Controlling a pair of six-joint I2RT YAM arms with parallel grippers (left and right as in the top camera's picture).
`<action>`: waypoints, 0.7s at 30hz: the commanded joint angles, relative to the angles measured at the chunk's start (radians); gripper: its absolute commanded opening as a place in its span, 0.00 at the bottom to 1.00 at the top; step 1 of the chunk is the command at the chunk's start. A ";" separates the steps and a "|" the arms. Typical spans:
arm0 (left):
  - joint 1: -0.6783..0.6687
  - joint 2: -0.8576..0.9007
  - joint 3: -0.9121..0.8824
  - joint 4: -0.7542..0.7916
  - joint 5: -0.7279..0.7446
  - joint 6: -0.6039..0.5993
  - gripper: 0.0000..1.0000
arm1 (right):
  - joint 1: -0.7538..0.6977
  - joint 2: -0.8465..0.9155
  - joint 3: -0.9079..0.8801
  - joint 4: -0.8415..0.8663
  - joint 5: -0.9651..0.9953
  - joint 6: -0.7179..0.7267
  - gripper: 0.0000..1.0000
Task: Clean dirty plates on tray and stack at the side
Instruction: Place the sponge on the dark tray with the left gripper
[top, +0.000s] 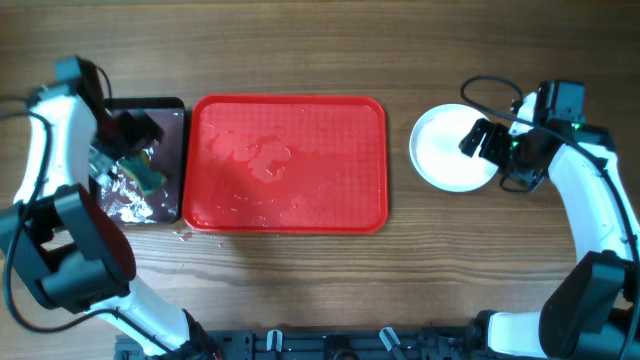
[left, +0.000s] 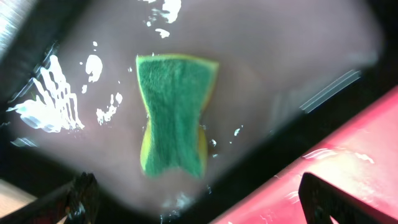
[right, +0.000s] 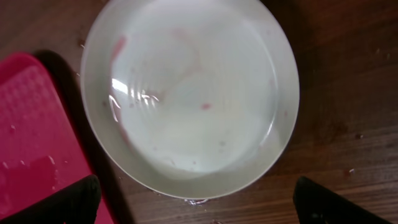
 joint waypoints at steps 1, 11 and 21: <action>-0.032 -0.085 0.214 -0.132 0.015 -0.005 1.00 | 0.004 -0.058 0.122 -0.048 -0.022 -0.022 1.00; -0.149 -0.240 0.311 -0.253 0.010 -0.005 1.00 | 0.011 -0.295 0.315 -0.194 -0.049 -0.078 1.00; -0.153 -0.237 0.311 -0.252 0.010 -0.005 1.00 | 0.011 -0.628 0.352 -0.270 -0.050 0.008 1.00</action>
